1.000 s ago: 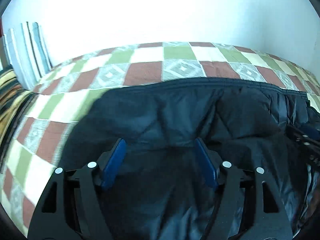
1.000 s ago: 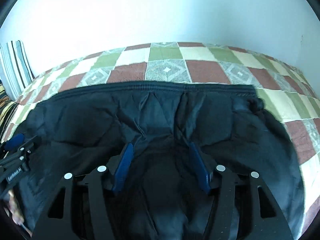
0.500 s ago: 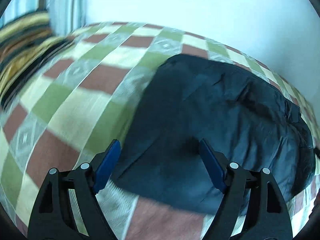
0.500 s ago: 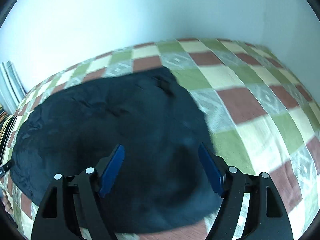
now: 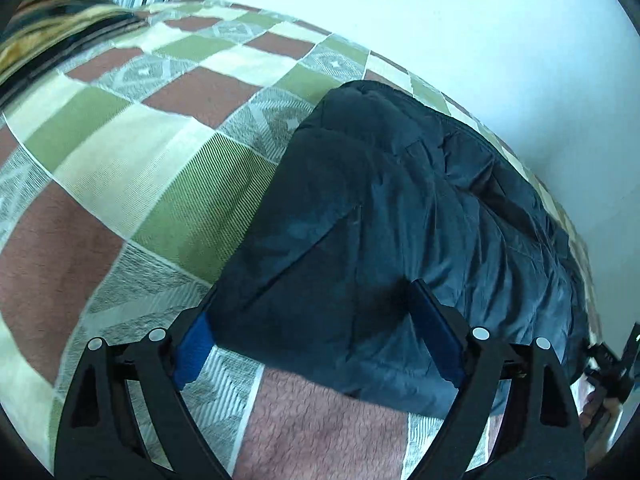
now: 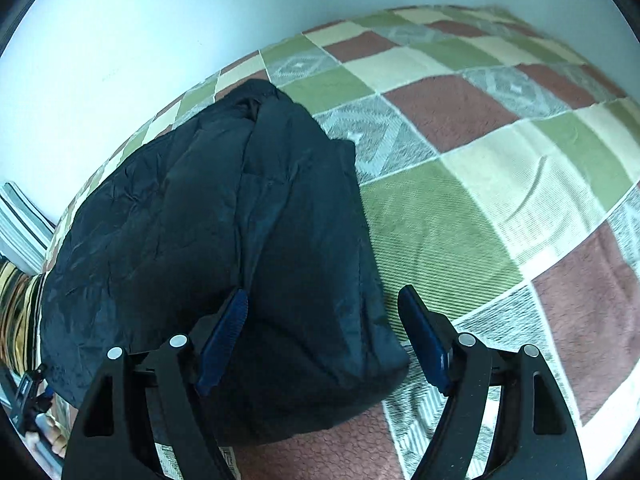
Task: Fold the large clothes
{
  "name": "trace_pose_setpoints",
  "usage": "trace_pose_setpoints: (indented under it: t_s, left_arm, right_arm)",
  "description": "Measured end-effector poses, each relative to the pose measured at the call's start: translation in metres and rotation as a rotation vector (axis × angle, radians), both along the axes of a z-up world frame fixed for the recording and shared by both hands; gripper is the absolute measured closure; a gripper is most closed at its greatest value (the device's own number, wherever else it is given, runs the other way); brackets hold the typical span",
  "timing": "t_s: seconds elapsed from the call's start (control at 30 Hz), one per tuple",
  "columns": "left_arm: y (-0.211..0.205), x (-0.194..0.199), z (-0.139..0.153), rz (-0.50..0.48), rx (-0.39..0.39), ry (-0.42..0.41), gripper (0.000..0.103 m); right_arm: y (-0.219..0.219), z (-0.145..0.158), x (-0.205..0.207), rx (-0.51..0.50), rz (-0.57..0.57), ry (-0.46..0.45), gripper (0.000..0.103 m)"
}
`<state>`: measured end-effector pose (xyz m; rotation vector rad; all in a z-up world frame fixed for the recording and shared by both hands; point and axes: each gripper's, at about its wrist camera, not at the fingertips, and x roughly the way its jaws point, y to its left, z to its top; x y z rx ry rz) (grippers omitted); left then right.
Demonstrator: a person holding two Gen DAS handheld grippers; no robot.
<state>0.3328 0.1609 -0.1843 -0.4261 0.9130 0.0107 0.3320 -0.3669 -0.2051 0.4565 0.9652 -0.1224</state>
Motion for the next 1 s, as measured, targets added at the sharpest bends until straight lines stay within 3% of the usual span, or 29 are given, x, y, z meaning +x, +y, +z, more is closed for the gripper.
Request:
trace_pose_setpoints:
  t_s: [0.07, 0.17, 0.27, 0.33, 0.4, 0.5, 1.0]
  left_arm:
    - [0.003, 0.003, -0.005, 0.008, -0.040, 0.006, 0.022]
    - [0.003, 0.006, -0.008, 0.013, -0.043, 0.009, 0.036]
    - [-0.003, 0.004, -0.003, 0.002, -0.002, -0.017, 0.069]
    - [-0.006, 0.005, 0.003, -0.003, 0.030, -0.031, 0.080]
    - [-0.007, 0.004, 0.008, -0.004, 0.032, -0.043, 0.084]
    - [-0.008, 0.000, 0.015, -0.006, 0.033, -0.065, 0.087]
    - [0.030, -0.059, 0.039, 0.029, 0.036, -0.081, 0.088]
  right_arm:
    - [0.000, -0.006, 0.002, 0.036, 0.006, 0.013, 0.027]
    - [0.000, -0.011, 0.001, 0.071, 0.014, 0.012, 0.039]
    - [0.007, -0.009, 0.001, 0.051, 0.027, 0.003, 0.054]
    - [0.010, -0.005, 0.001, 0.035, 0.034, -0.005, 0.064]
    - [0.011, -0.002, -0.001, 0.028, 0.040, -0.020, 0.075]
    - [0.013, 0.004, -0.006, 0.017, 0.041, -0.043, 0.080]
    - [0.036, 0.012, -0.059, 0.086, 0.090, -0.059, 0.082]
